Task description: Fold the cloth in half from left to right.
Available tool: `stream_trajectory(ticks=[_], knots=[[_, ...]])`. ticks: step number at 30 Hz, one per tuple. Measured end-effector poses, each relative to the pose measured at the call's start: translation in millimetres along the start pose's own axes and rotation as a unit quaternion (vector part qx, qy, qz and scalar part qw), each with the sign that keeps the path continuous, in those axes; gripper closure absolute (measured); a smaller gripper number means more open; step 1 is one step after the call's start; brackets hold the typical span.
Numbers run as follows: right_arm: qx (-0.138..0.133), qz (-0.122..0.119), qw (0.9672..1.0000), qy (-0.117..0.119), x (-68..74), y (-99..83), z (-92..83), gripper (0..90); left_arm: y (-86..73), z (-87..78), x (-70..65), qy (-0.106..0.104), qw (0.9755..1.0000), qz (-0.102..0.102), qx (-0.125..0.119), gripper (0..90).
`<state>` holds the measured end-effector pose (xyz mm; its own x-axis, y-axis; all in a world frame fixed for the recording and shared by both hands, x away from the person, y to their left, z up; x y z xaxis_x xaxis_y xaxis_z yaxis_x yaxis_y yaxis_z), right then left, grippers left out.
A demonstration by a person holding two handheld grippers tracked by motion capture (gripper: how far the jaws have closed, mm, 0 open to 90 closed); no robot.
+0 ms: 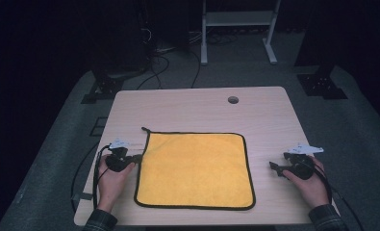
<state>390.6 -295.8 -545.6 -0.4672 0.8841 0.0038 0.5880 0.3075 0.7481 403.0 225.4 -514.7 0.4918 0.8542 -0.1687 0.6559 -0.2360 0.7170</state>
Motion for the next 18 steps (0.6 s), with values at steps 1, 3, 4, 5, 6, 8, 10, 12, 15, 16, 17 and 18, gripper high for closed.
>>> stream_trajectory(ticks=[1,3,4,5,6,8,10,12,15,16,17,18], knots=[[0.000,0.000,1.0000,0.000,0.0,0.0,0.0,24.8,-0.2,-1.7,2.8,0.003,1.0000,-0.001,0.000,87.6],[0.000,0.000,1.0000,0.000,0.0,0.0,0.0,24.8,-0.6,-4.4,7.0,0.006,1.0000,-0.006,-0.001,87.6],[0.000,0.000,1.0000,0.000,0.0,0.0,0.0,24.9,-0.4,-5.1,7.5,0.005,0.9999,-0.012,-0.004,87.6],[0.000,0.000,1.0000,0.000,0.0,0.0,0.0,24.9,-0.3,-6.0,7.4,0.000,0.9999,-0.013,-0.005,87.6],[0.000,0.000,1.0000,0.000,0.0,0.0,0.0,24.9,0.5,-6.5,6.3,-0.003,0.9998,-0.016,-0.008,87.6],[0.000,0.000,1.0000,0.000,0.0,0.0,0.0,24.9,2.8,-7.7,3.7,-0.007,0.9999,-0.011,-0.012,87.6],[0.000,0.000,1.0000,0.000,0.0,0.0,0.0,24.9,5.8,-9.1,1.1,-0.010,0.9997,-0.010,-0.018,87.6],[0.000,0.000,1.0000,0.000,0.0,0.0,0.0,24.9,8.1,-10.7,-2.5,-0.019,0.9995,-0.012,-0.022,87.5],[0.000,-0.001,1.0000,0.000,0.0,0.0,0.0,24.9,12.1,-11.9,-9.2,-0.031,0.9990,-0.012,-0.031,87.5],[0.000,0.000,1.0000,0.000,0.0,0.0,0.0,24.9,14.3,-11.9,-12.6,-0.037,0.9987,-0.008,-0.033,87.5],[0.000,-0.001,1.0000,0.001,0.1,0.1,0.1,24.9,16.0,-11.8,-15.2,-0.041,0.9985,-0.006,-0.036,87.5],[0.000,-0.001,1.0000,0.001,0.1,0.1,0.1,24.9,18.2,-11.5,-18.6,-0.045,0.9983,-0.002,-0.037,87.5]])
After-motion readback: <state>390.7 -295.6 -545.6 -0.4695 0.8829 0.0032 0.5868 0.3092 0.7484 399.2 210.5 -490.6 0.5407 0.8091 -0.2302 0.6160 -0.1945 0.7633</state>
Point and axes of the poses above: each handheld gripper's, and its own axes: z roughly forward along the jaws, y roughly out of its top, x roughly to its left, the point moved 9 cm from there along z, roughly forward along the jaws, and after that the axes turned 1 degree about -y, right-handed, at the moved point
